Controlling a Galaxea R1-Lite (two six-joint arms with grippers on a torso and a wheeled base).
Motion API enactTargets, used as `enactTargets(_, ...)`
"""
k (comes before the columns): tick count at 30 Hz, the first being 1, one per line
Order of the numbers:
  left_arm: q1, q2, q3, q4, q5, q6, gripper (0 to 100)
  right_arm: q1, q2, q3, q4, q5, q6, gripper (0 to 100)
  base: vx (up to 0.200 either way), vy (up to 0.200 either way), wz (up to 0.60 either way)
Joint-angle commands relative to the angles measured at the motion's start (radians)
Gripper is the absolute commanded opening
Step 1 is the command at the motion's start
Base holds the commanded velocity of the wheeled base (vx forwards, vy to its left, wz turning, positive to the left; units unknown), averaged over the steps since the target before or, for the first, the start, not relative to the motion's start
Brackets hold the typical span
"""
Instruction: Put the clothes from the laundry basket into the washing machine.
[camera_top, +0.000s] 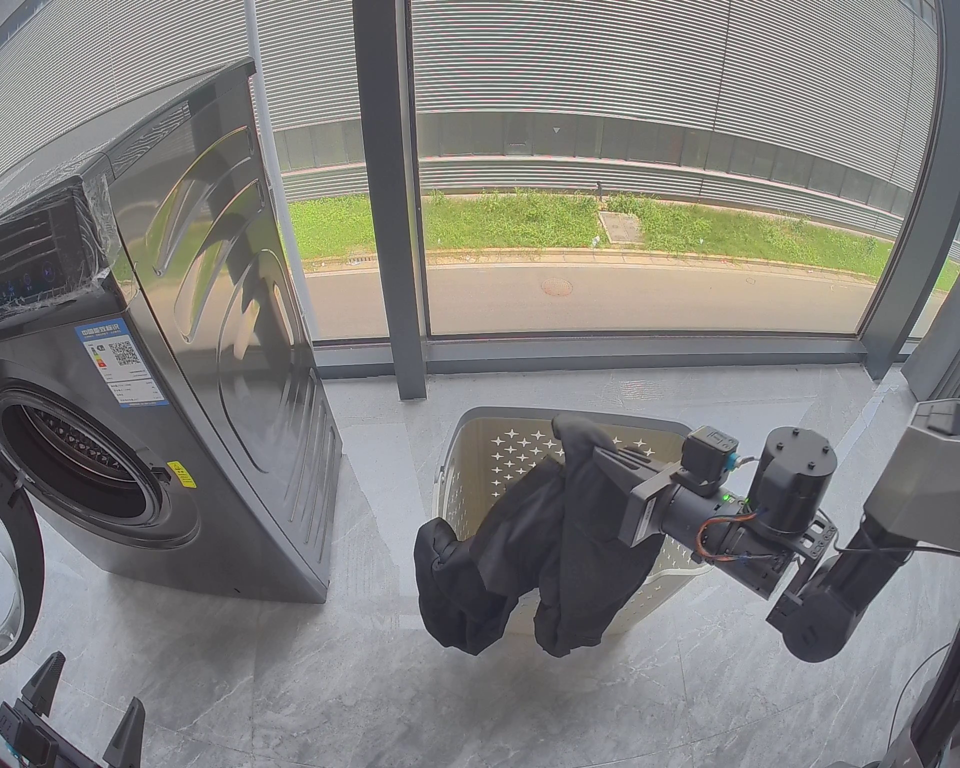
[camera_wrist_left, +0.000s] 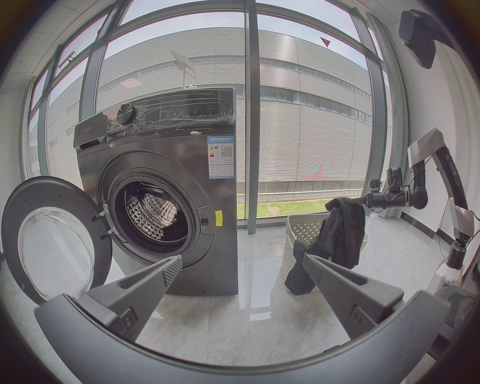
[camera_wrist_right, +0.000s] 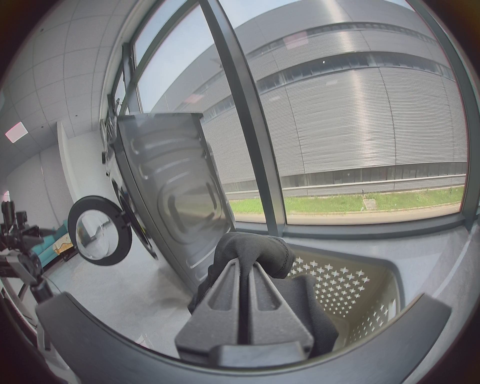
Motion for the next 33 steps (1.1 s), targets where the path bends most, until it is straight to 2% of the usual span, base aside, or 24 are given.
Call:
enactTargets(1, 0.001, -0.017, 0.018, 0.000, 0.000, -0.001, 100, 0.008, -0.192, 0.042, 0.031, -0.031, 0.002, 0, 0.000, 0.000, 0.00)
enactTargets(4, 0.001, -0.017, 0.018, 0.000, -0.002, 0.001, 100, 0.008, -0.255, 0.061, 0.066, -0.097, 0.000, 0, 0.000, 0.000, 0.00)
enactTargets(10, 0.001, -0.017, 0.016, 0.000, -0.005, 0.007, 100, 0.011, -0.378, 0.065, 0.179, -0.152, -0.001, 0, 0.000, 0.000, 0.00)
enactTargets(12, 0.001, -0.017, 0.018, 0.000, -0.005, 0.007, 100, 0.012, -0.382, 0.065, 0.184, -0.155, -0.001, 0, -0.100, 0.000, 0.00)
enactTargets(13, 0.001, -0.017, 0.016, 0.000, -0.003, 0.002, 100, 0.023, -0.461, 0.073, 0.297, -0.219, -0.001, 0, -0.200, 0.000, 0.00)
enactTargets(15, 0.001, -0.017, 0.016, 0.000, -0.002, 0.002, 100, 0.028, -0.504, 0.073, 0.353, -0.238, -0.001, 0, -0.200, 0.000, 0.00)
enactTargets(20, 0.001, -0.017, 0.016, 0.000, -0.002, 0.001, 100, 0.042, -0.547, 0.064, 0.386, -0.242, -0.001, 0, -0.200, 0.000, 0.00)
enactTargets(26, 0.001, -0.017, 0.016, 0.000, -0.002, 0.001, 100, 0.038, -0.545, 0.075, 0.374, -0.241, 0.002, 0, 0.000, 0.000, 0.00)
enactTargets(33, 0.001, -0.017, 0.018, 0.000, -0.002, -0.001, 100, 0.042, -0.548, 0.076, 0.373, -0.238, 0.003, 0, 0.000, 0.200, 0.00)
